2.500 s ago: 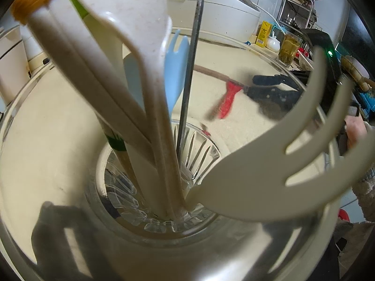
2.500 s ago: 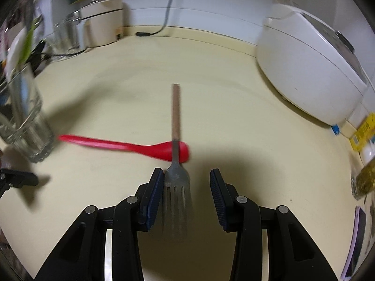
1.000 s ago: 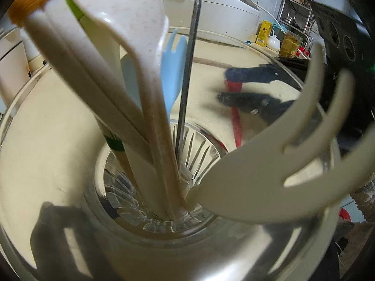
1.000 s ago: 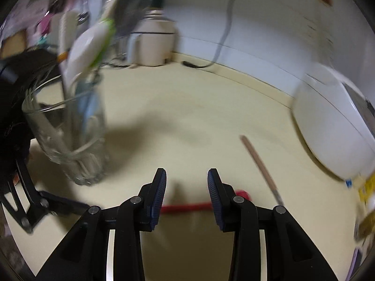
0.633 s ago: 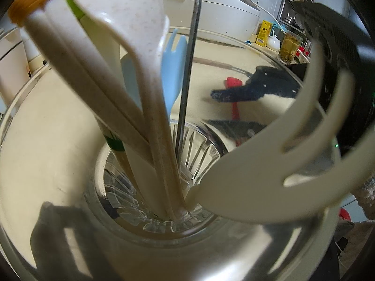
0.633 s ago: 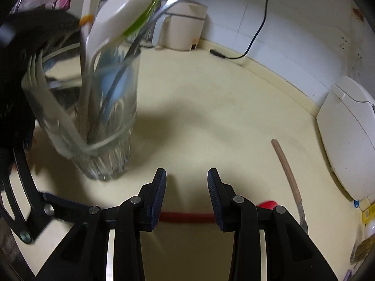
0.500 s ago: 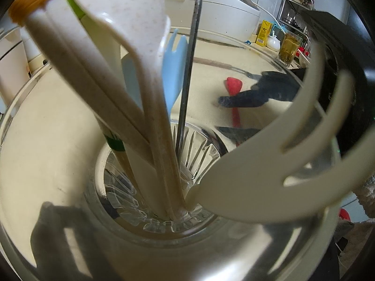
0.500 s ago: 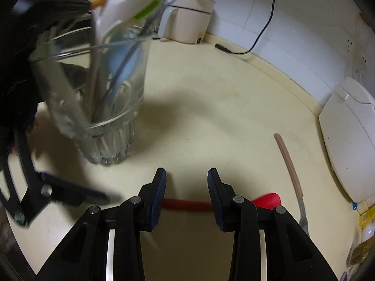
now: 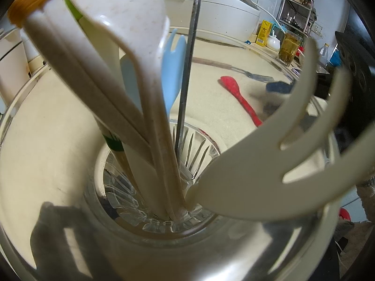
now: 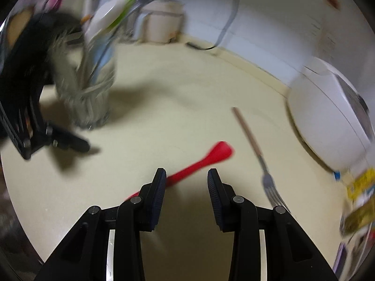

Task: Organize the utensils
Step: 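Move the open right tool over to the red plastic spoon, then lower the right tool around the red spoon's bowl and close it, then lift the red spoon with the right tool and carry it to the glass cup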

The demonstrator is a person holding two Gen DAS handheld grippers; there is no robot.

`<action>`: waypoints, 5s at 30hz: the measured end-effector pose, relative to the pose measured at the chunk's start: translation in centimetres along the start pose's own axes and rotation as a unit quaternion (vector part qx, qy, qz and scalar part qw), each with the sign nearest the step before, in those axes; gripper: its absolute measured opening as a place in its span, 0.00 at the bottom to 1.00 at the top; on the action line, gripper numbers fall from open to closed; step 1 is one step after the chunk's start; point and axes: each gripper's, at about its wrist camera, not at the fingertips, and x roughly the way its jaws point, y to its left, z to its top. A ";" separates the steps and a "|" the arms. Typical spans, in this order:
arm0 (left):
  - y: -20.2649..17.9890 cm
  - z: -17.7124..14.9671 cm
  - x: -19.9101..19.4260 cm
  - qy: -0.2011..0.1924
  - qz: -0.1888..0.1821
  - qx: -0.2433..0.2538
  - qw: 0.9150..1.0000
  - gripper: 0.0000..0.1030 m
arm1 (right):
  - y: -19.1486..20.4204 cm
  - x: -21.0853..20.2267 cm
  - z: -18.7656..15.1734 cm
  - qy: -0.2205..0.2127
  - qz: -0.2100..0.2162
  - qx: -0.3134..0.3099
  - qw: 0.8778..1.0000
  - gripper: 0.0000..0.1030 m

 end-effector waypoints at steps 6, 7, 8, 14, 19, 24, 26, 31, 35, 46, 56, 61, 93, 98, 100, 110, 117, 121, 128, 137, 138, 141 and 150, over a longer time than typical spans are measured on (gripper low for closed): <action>0.0 0.0 0.0 0.000 0.000 0.000 1.000 0.96 | -3.8 2.9 -0.4 0.063 -0.034 0.084 0.994 0.36; 0.0 0.0 0.0 0.000 0.000 0.000 1.000 0.96 | -4.2 3.0 -0.2 0.058 -0.028 0.093 0.994 0.36; 0.0 0.0 0.0 0.000 0.000 0.000 1.000 0.96 | -4.3 2.9 0.0 0.053 -0.030 0.091 0.994 0.36; 0.1 0.1 0.0 0.000 0.000 0.000 1.000 0.96 | -4.0 5.0 1.7 0.063 -0.028 0.069 0.995 0.36; 0.1 0.1 0.0 0.000 0.000 0.000 1.000 0.96 | -3.3 6.7 3.6 0.057 -0.003 0.054 0.997 0.36; 0.1 0.1 0.0 0.000 0.000 0.000 1.000 0.96 | -1.5 6.6 4.1 0.047 0.036 0.016 0.998 0.36; 0.1 0.1 0.0 0.000 0.000 0.000 1.000 0.96 | -1.3 6.8 4.2 0.047 0.036 0.014 0.998 0.36; 0.0 0.1 0.1 0.000 -0.001 0.000 1.000 0.96 | -1.9 7.2 4.2 0.051 0.037 0.036 0.997 0.36; 0.0 0.1 0.1 0.000 -0.001 0.000 1.000 0.96 | -2.7 7.3 4.2 0.056 0.052 0.064 0.995 0.36; 0.0 0.1 0.1 0.000 0.000 0.000 1.000 0.96 | -2.4 7.2 4.3 0.058 0.042 0.068 0.995 0.36; -0.1 0.2 0.1 0.001 -0.001 0.000 1.000 0.96 | -2.8 7.3 4.3 0.059 0.050 0.081 0.994 0.36; -0.2 0.2 0.1 0.001 -0.001 0.000 1.000 0.96 | -2.7 7.3 4.3 0.059 0.049 0.082 0.994 0.36; -0.1 0.2 0.0 0.000 -0.002 -0.001 1.000 0.96 | -0.2 8.4 6.3 0.045 0.080 0.077 0.993 0.37; -0.3 0.2 0.1 0.000 -0.002 -0.001 1.000 0.96 | 0.2 9.3 6.8 0.058 0.067 0.079 0.993 0.37; -0.3 0.2 0.1 0.001 -0.002 -0.001 1.000 0.96 | 0.2 9.6 7.1 0.059 0.063 0.083 0.993 0.37; -0.2 0.0 -0.1 0.001 -0.001 0.000 1.000 0.96 | 0.5 9.7 7.4 0.057 0.066 0.075 0.993 0.30; -0.2 0.1 -0.1 0.001 -0.001 0.000 1.000 0.96 | 0.7 9.8 7.6 0.056 0.074 0.069 0.993 0.25; -0.3 0.1 -0.1 0.001 -0.001 0.000 1.000 0.96 | 0.9 9.6 7.6 0.055 0.077 0.066 0.993 0.25; -0.3 0.2 -0.1 0.001 -0.003 -0.002 1.000 0.96 | 2.1 8.8 7.1 0.054 0.088 0.053 0.993 0.25; 0.1 0.2 -0.1 0.000 -0.004 -0.002 1.000 0.96 | 1.2 6.5 6.1 0.017 0.100 0.095 0.990 0.25; 0.1 0.2 -0.1 0.000 -0.006 -0.003 1.000 0.96 | 0.9 6.1 6.0 0.006 0.100 0.106 0.989 0.25; 0.4 0.2 -0.1 0.000 -0.006 -0.003 1.000 0.96 | 0.4 4.7 5.5 -0.021 0.097 0.129 0.987 0.25; 0.3 0.2 0.0 0.001 -0.003 0.000 1.000 0.96 | -0.8 -2.8 7.1 -0.150 0.101 0.162 0.970 0.25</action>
